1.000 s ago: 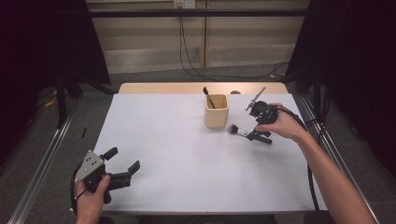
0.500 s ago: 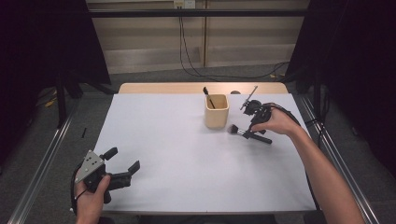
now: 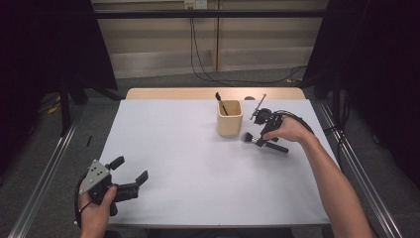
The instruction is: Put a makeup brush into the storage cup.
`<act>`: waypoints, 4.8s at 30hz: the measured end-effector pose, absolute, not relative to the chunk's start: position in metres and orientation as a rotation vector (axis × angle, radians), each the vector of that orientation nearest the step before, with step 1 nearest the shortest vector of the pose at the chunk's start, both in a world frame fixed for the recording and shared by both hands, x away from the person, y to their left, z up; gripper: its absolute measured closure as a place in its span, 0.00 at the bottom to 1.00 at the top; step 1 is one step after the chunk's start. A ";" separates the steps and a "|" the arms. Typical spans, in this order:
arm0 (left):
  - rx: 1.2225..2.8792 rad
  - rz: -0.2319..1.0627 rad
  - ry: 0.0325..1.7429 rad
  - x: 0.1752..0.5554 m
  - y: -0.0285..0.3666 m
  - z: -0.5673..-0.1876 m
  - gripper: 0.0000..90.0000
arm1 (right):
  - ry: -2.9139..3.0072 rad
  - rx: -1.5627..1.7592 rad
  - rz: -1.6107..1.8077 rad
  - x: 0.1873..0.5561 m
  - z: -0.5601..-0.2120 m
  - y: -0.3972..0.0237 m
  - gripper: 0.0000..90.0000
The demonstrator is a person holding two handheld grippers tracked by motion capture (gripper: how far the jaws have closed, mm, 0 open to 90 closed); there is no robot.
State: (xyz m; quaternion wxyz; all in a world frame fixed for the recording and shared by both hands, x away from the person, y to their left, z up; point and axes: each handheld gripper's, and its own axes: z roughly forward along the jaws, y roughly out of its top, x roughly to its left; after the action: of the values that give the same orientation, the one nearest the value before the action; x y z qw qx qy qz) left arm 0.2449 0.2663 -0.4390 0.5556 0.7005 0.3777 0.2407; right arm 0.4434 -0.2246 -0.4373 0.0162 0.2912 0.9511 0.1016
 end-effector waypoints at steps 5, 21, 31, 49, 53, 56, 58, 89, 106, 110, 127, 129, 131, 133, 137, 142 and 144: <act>1.652 0.568 0.894 0.245 0.267 -0.439 0.02 | 2.979 0.914 0.309 0.447 -0.439 -0.223 0.59; 1.651 0.558 0.897 0.246 0.267 -0.440 0.02 | 2.994 0.879 0.243 0.448 -0.452 -0.218 0.70; 1.673 0.557 0.899 0.247 0.266 -0.441 0.02 | 3.013 0.878 0.259 0.449 -0.451 -0.219 0.80; 1.670 0.576 0.902 0.247 0.267 -0.441 0.02 | 2.979 0.940 0.378 0.443 -0.437 -0.230 0.80; 1.659 0.585 0.912 0.247 0.269 -0.441 0.02 | 2.954 0.962 0.406 0.440 -0.431 -0.234 0.80; 1.660 0.584 0.916 0.248 0.269 -0.441 0.02 | 2.929 0.972 0.435 0.439 -0.424 -0.237 0.80; 1.667 0.581 0.917 0.248 0.268 -0.441 0.02 | 2.915 0.977 0.445 0.437 -0.420 -0.239 0.80; 1.622 0.583 0.931 0.251 0.269 -0.440 0.02 | 2.549 1.153 0.929 0.404 -0.410 -0.272 0.80; 1.637 0.593 0.918 0.251 0.269 -0.439 0.02 | 2.270 1.160 1.158 0.387 -0.415 -0.285 0.80; 1.638 0.587 0.925 0.250 0.269 -0.440 0.02 | 2.238 1.150 1.198 0.384 -0.419 -0.288 0.80; 1.642 0.604 0.933 0.249 0.271 -0.440 0.02 | 2.082 1.176 1.421 0.373 -0.428 -0.297 0.80; 1.635 0.610 0.930 0.249 0.271 -0.440 0.02 | 2.067 1.183 1.436 0.372 -0.427 -0.298 0.80; 1.638 0.602 0.928 0.248 0.271 -0.440 0.03 | 2.065 1.187 1.437 0.370 -0.425 -0.297 0.80; 1.637 0.603 0.926 0.247 0.272 -0.440 0.03 | 2.055 1.182 1.455 0.369 -0.424 -0.297 0.80; 1.628 0.603 0.931 0.247 0.273 -0.440 0.02 | 2.033 1.154 1.497 0.368 -0.421 -0.294 0.80; 1.645 0.595 0.922 0.247 0.271 -0.441 0.02 | 2.027 1.089 1.526 0.368 -0.414 -0.287 0.80; 1.649 0.596 0.917 0.246 0.270 -0.440 0.02 | 2.014 1.083 1.541 0.369 -0.411 -0.285 0.80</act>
State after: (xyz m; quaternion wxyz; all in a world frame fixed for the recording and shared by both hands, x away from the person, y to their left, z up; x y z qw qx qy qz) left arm 0.2464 0.2702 -0.4404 0.5493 0.6963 0.3873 0.2516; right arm 0.3687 -0.2853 -0.4108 0.1909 0.3854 0.7171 0.5485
